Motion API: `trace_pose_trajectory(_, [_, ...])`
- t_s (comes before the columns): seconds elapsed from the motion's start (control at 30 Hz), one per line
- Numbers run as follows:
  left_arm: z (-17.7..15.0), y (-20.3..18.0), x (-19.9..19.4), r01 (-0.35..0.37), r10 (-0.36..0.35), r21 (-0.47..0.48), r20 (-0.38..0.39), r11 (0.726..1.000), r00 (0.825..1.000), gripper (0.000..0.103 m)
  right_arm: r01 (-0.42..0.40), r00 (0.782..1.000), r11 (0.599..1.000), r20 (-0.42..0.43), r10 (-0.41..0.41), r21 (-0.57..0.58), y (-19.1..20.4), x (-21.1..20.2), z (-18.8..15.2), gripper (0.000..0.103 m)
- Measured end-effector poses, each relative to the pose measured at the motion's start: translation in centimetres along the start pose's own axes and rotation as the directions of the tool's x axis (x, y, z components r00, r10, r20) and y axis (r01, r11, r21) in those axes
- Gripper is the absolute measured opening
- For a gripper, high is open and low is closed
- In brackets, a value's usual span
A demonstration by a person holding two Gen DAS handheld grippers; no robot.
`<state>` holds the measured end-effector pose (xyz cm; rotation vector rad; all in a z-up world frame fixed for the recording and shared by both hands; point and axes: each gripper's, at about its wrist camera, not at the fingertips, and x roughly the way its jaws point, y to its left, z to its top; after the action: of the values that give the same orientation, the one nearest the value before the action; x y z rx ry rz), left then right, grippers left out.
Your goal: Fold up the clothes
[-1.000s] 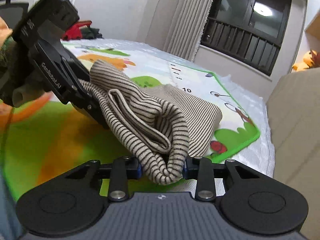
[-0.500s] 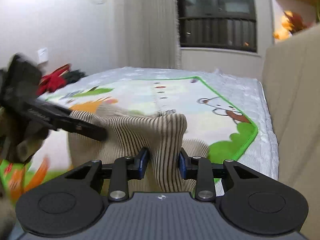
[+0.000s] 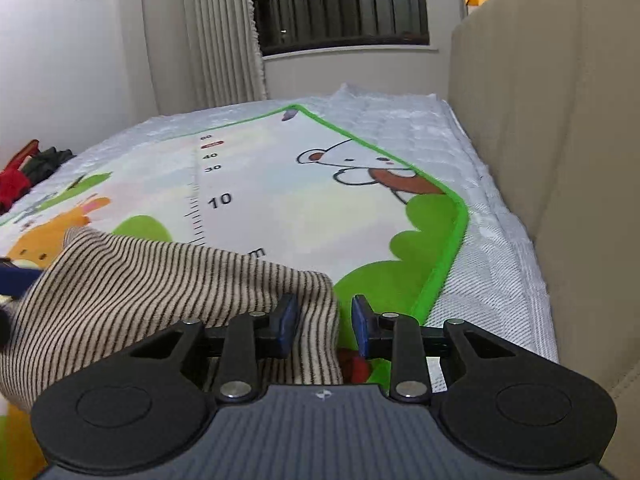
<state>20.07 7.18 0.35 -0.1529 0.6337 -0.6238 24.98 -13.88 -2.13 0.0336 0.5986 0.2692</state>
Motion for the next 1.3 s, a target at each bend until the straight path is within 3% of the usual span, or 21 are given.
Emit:
trace_pose_trajectory(0.17, [-1.0,2.4,1.4,-0.017,0.017,-0.054,-0.007,0.998,1.000,0.071,0.002,0.996,1.000,0.091,-0.001,-0.009,0.6,-3.8,0.1,0.037])
trace_pose_trajectory(0.3, [-0.5,3.3,1.5,-0.008,0.009,-0.082,0.010,0.997,1.000,0.071,-0.083,0.980,0.996,0.182,0.084,-0.015,2.3,-6.6,0.6,0.037])
trace_pose_trajectory(0.4, [0.1,4.3,1.5,-0.003,0.006,-0.126,0.022,0.992,1.000,0.071,-0.134,0.979,0.990,0.150,0.138,-0.037,4.0,-5.3,1.0,0.037])
trace_pose_trajectory(0.5, [0.1,5.0,0.4,-0.049,0.053,-0.145,0.025,0.988,0.998,0.069,-0.101,0.994,0.995,0.033,0.101,0.001,4.3,-1.2,0.8,0.037])
trace_pose_trajectory(0.57, [0.2,5.4,-0.8,-0.085,0.090,-0.150,0.027,0.985,0.996,0.070,-0.070,0.997,0.998,0.031,0.070,0.000,4.1,0.4,0.2,0.039])
trace_pose_trajectory(0.63, [0.7,5.5,-2.5,-0.072,0.081,-0.150,0.058,0.986,0.995,0.070,-0.058,0.998,0.998,0.030,0.058,-0.001,4.2,0.9,0.2,0.039])
trace_pose_trajectory(0.73, [1.6,4.7,-4.4,-0.005,0.020,-0.134,0.112,0.991,0.994,0.070,-0.044,0.999,0.999,0.030,0.045,-0.024,4.6,0.9,0.3,0.039])
trace_pose_trajectory(0.83, [2.0,4.1,-3.8,0.089,-0.070,-0.164,0.117,0.982,0.991,0.070,-0.049,0.998,0.999,0.033,0.049,-0.010,4.5,0.7,0.1,0.039])
trace_pose_trajectory(1.0, [0.6,3.8,0.2,0.026,-0.025,-0.174,0.005,0.984,1.000,0.065,-0.068,0.997,0.997,0.048,0.067,0.019,3.9,-0.6,-0.5,0.040])
trace_pose_trajectory(1.07, [0.0,4.4,1.0,0.010,-0.011,-0.187,-0.006,0.982,1.000,0.060,-0.081,0.995,0.996,0.055,0.080,0.025,3.7,-1.3,-0.8,0.042])
trace_pose_trajectory(1.3, [0.3,5.0,1.6,-0.021,0.019,-0.169,-0.013,0.985,1.000,0.060,-0.064,0.987,0.997,0.151,0.057,0.039,3.8,-3.7,0.6,0.044])
